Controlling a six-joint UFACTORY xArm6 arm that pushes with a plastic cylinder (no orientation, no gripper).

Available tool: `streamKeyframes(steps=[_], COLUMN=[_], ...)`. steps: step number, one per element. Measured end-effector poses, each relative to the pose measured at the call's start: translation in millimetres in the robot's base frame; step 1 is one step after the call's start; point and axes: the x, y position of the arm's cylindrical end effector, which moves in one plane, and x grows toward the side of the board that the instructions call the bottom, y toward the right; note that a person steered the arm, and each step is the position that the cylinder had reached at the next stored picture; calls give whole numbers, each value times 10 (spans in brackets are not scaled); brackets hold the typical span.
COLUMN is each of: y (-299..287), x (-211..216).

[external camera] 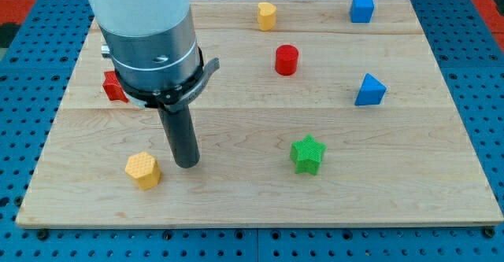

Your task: Point at the green star

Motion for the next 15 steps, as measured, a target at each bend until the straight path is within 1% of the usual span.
streamKeyframes(steps=[1, 2, 3, 4, 5, 6, 7, 8, 12, 14, 15], y=[-378, -1100, -710, -379, -379, -379, -379, -352, -283, 410, 826], x=[340, 330, 331, 5, -182, -214, -199, -91, -83, -129, -361])
